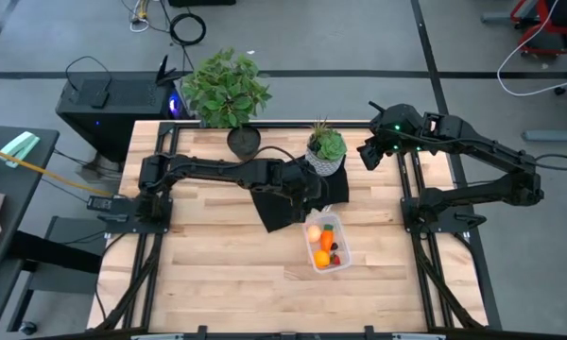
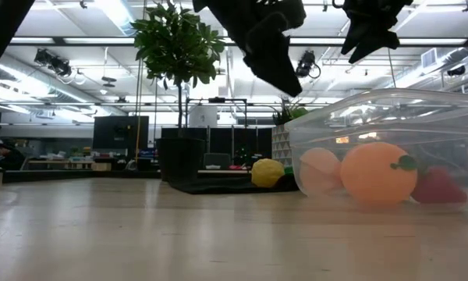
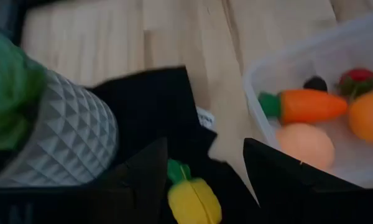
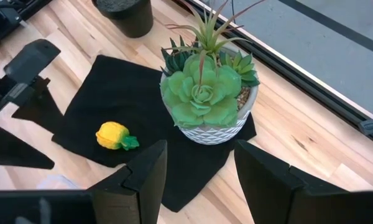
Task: Pick and placing Produce into tupperware
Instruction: Put the pineapple into the transparent bin
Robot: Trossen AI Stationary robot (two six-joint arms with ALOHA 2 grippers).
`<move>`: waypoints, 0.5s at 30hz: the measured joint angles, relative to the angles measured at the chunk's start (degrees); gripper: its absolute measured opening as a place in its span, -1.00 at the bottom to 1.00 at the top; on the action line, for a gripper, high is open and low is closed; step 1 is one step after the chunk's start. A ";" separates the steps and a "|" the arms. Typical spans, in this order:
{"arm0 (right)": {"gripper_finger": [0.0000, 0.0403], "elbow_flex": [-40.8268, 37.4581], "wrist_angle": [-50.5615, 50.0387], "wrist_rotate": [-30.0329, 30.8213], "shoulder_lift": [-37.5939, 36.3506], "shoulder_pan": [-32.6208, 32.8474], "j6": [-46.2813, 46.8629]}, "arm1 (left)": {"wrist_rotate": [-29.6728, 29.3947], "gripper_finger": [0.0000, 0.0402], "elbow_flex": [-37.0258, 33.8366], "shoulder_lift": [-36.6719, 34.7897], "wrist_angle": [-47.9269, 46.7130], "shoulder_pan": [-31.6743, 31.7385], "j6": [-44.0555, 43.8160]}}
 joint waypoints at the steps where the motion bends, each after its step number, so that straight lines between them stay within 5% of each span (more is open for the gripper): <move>1: -0.03 -0.02 0.00 0.00 0.00 0.02 -0.08 | 0.32 0.10 -0.01 0.00 -0.59 0.12 -0.15; 15: -0.03 0.00 -0.02 -0.20 0.00 0.00 -0.19 | 1.17 0.11 -0.01 0.00 -4.76 1.60 -10.06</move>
